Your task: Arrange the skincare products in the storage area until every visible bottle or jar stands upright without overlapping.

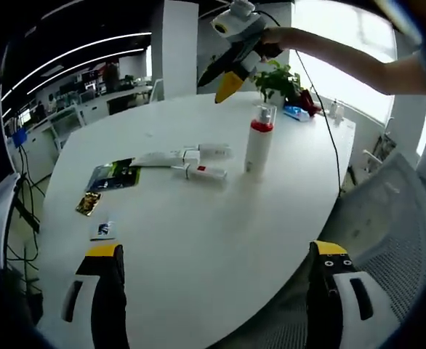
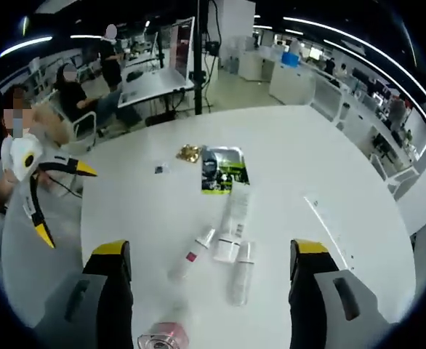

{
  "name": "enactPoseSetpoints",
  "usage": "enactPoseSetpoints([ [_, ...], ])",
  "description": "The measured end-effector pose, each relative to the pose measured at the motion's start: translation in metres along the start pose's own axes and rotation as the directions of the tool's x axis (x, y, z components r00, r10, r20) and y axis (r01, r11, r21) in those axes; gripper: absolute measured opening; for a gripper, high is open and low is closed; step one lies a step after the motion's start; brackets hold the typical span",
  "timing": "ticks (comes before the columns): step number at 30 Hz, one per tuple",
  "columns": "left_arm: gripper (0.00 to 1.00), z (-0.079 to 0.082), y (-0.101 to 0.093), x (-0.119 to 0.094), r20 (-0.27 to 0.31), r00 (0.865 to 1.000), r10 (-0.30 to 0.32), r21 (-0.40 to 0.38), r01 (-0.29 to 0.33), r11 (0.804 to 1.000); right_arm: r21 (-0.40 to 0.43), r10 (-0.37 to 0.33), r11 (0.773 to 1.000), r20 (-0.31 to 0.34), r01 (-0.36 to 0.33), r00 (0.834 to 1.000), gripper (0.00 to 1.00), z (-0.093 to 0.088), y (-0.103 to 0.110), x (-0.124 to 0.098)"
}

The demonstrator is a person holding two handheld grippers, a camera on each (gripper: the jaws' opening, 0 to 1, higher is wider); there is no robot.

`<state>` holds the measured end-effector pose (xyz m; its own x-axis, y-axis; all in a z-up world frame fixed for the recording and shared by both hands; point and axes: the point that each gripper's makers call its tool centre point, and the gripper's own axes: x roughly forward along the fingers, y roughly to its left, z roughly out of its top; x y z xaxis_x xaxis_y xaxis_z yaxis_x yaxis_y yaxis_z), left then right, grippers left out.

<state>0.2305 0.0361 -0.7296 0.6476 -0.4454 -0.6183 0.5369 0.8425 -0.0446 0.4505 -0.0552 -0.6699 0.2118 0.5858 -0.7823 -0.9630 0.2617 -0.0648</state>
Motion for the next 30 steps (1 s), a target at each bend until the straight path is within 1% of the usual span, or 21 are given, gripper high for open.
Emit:
enactPoseSetpoints([
  [2,0.99,-0.001,0.000,0.001,-0.005,1.000,-0.002,0.002,0.002,1.000,0.004,-0.007,1.000,-0.015,0.007,1.000,0.88,-0.002,-0.007,0.009],
  [4,0.99,-0.002,0.000,0.001,-0.006,1.000,-0.005,-0.004,0.005,1.000,0.003,-0.001,1.000,-0.019,0.001,1.000,0.89,-0.004,-0.009,0.015],
  [10,0.99,-0.002,0.001,0.002,0.001,1.000,-0.005,-0.014,0.005,1.000,0.025,0.029,0.999,-0.028,-0.028,0.999,0.90,-0.006,-0.012,0.032],
  [11,0.99,-0.003,0.001,0.002,-0.004,1.000,-0.006,-0.014,0.006,1.000,0.022,0.034,0.999,-0.034,-0.033,0.999,0.90,-0.008,-0.009,0.035],
  [13,0.99,-0.004,0.001,0.002,-0.008,1.000,-0.005,-0.012,0.005,1.000,0.016,0.034,0.999,-0.052,-0.034,0.998,0.89,-0.011,-0.011,0.044],
  [17,0.99,-0.003,0.001,0.002,-0.005,1.000,-0.006,-0.013,0.006,1.000,0.004,0.023,1.000,-0.073,-0.022,0.997,0.82,-0.015,-0.013,0.054],
  [20,0.99,-0.005,0.001,0.002,-0.013,1.000,-0.011,-0.010,0.011,1.000,0.025,0.045,0.999,-0.093,-0.042,0.995,0.77,-0.020,-0.011,0.062],
  [23,0.99,-0.005,0.001,0.002,-0.013,1.000,-0.010,-0.009,0.010,1.000,0.031,0.037,0.999,-0.101,-0.034,0.994,0.72,-0.022,-0.015,0.069],
  [30,0.99,-0.006,-0.002,0.002,-0.013,1.000,-0.021,-0.010,0.021,1.000,0.058,0.035,0.998,-0.148,-0.027,0.988,0.60,-0.035,-0.020,0.087],
])
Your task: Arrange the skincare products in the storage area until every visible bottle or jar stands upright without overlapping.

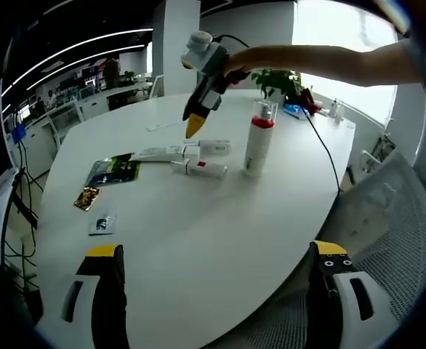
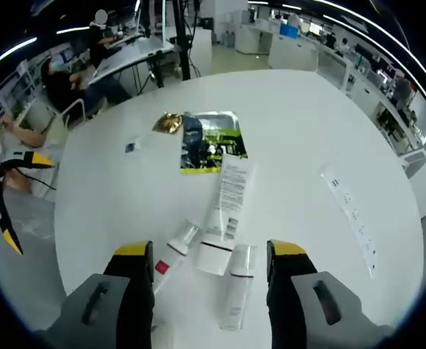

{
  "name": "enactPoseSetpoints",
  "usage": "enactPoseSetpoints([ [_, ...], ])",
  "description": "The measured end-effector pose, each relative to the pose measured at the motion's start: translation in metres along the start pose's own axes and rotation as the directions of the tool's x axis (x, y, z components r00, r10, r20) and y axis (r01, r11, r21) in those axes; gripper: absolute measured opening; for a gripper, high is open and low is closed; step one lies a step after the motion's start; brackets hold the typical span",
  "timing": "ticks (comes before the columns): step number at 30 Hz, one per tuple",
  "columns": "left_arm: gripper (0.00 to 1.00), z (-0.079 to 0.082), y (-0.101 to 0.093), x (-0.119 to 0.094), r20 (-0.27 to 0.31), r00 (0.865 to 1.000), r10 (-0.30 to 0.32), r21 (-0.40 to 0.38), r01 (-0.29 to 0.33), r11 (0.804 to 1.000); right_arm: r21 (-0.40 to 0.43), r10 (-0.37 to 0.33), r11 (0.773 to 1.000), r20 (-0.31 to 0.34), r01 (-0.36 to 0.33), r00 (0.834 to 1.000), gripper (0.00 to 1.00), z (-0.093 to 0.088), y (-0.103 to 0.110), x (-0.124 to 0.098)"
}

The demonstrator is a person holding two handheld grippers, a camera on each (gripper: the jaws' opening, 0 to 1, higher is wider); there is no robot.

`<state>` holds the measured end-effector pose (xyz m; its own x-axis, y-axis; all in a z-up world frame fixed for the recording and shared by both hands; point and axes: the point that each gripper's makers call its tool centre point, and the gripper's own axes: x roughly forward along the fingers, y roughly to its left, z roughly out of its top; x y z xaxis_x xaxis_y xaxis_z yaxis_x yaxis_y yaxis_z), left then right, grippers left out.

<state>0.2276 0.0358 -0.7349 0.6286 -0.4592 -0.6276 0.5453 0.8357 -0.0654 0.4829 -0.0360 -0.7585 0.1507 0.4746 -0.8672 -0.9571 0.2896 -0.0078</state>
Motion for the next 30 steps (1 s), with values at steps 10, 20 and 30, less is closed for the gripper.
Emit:
enactPoseSetpoints([
  [10,0.97,-0.002,0.002,0.001,-0.019,1.000,0.009,0.017,-0.009,1.000,0.039,0.003,0.999,-0.046,-0.002,0.999,0.50,-0.004,-0.007,0.024],
  [20,0.96,-0.004,0.000,0.003,-0.024,1.000,-0.012,0.008,0.012,1.000,0.058,-0.030,0.998,-0.096,0.036,0.995,0.44,-0.009,-0.014,0.043],
  [30,0.95,-0.006,-0.001,0.004,-0.037,0.999,-0.020,0.013,0.021,1.000,0.084,-0.036,0.995,-0.134,0.047,0.990,0.42,-0.011,-0.020,0.062],
])
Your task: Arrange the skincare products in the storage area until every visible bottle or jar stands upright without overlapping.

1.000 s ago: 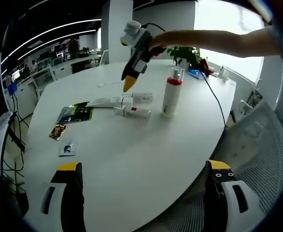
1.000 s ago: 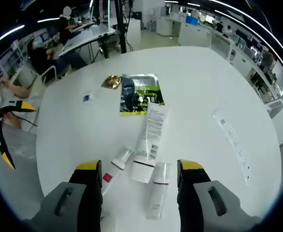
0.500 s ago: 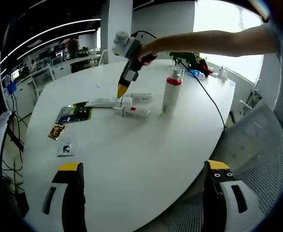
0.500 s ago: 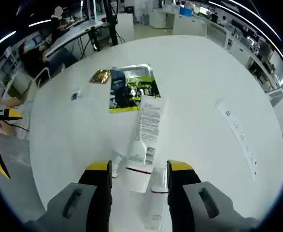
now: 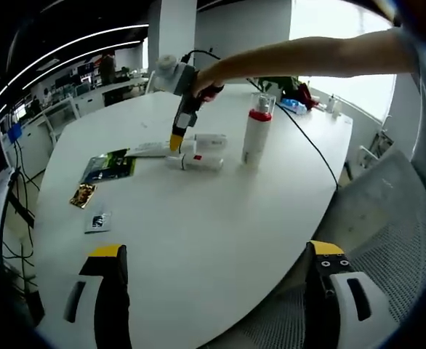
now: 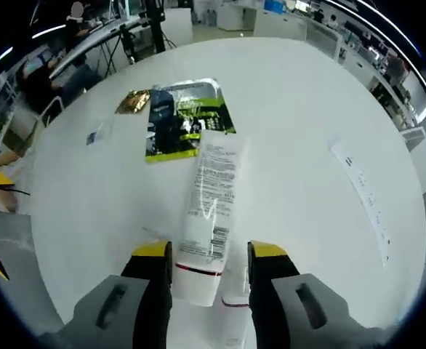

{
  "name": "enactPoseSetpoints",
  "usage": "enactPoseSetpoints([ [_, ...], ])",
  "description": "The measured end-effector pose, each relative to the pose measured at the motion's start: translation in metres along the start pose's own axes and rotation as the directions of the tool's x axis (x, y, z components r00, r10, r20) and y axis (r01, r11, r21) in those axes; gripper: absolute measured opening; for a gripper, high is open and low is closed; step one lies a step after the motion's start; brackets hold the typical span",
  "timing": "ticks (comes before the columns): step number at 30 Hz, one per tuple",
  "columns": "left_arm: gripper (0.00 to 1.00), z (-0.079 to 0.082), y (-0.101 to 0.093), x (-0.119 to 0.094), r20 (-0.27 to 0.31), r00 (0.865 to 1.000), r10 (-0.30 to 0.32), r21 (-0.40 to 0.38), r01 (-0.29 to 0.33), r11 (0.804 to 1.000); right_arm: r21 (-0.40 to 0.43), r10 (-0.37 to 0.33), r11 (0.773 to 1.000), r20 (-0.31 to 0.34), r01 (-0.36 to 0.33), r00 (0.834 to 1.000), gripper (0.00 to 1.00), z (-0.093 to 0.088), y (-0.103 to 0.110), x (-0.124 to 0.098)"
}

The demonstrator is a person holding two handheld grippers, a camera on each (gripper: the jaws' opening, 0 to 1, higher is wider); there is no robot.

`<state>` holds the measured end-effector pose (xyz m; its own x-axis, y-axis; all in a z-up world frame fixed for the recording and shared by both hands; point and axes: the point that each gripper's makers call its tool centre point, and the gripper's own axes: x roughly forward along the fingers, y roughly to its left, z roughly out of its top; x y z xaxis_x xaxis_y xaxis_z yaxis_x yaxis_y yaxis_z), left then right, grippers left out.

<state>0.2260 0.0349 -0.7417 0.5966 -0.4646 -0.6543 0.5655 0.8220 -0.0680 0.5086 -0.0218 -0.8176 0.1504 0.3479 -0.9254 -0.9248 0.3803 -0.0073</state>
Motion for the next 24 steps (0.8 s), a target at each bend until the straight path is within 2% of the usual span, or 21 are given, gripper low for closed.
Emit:
enactPoseSetpoints([
  [4,0.95,-0.002,0.000,0.000,-0.010,1.000,-0.001,0.007,0.001,1.000,-0.015,-0.015,1.000,-0.028,0.015,0.999,0.43,-0.004,0.000,0.006],
  [24,0.94,-0.006,-0.002,0.003,-0.036,0.999,-0.015,0.027,0.016,1.000,-0.014,-0.012,1.000,-0.056,0.012,0.998,0.43,0.003,0.000,0.020],
])
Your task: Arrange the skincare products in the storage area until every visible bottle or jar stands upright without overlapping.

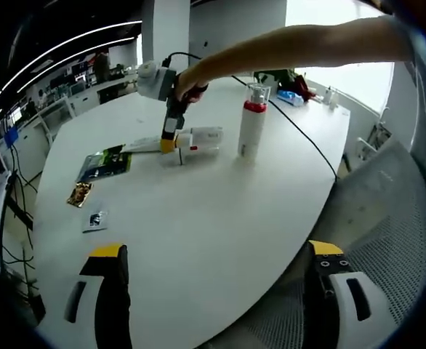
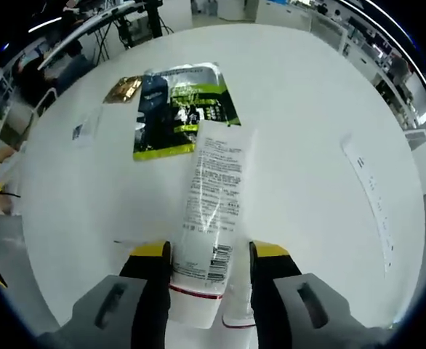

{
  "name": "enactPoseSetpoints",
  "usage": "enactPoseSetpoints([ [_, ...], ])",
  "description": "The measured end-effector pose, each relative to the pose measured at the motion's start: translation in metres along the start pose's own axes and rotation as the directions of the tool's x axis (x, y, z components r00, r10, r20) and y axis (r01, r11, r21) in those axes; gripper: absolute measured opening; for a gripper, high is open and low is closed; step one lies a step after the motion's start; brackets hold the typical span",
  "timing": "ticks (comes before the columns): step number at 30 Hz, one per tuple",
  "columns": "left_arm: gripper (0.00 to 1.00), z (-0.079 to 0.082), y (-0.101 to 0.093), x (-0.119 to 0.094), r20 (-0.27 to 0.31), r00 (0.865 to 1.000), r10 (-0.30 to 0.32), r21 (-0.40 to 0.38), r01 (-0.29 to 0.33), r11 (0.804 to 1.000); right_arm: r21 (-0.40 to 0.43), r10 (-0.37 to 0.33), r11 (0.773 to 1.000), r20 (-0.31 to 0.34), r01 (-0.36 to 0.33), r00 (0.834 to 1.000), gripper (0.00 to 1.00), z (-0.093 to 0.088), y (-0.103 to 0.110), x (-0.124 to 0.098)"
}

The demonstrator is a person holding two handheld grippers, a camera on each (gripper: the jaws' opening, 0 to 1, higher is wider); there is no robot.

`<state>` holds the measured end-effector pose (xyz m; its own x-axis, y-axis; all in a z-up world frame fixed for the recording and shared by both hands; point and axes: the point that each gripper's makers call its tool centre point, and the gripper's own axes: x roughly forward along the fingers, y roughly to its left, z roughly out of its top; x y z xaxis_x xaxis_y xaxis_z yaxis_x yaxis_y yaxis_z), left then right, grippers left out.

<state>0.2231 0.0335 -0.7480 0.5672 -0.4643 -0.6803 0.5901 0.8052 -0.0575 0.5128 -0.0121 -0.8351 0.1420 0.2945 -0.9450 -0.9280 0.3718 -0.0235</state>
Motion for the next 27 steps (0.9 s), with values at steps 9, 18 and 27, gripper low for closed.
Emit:
enactPoseSetpoints([
  [9,0.96,-0.001,0.002,0.000,-0.001,1.000,0.010,-0.002,-0.010,1.000,-0.025,0.003,1.000,0.002,-0.003,1.000,0.33,0.003,0.002,0.001],
  [18,0.98,-0.001,0.004,-0.001,0.001,1.000,0.021,-0.005,-0.021,1.000,-0.077,-0.023,0.997,-0.008,0.023,1.000,0.30,0.003,0.007,-0.001],
  [27,0.99,0.000,0.007,-0.002,0.010,0.999,0.033,-0.012,-0.033,0.999,-0.114,-0.016,0.993,0.002,0.016,1.000,0.29,0.002,0.014,-0.011],
])
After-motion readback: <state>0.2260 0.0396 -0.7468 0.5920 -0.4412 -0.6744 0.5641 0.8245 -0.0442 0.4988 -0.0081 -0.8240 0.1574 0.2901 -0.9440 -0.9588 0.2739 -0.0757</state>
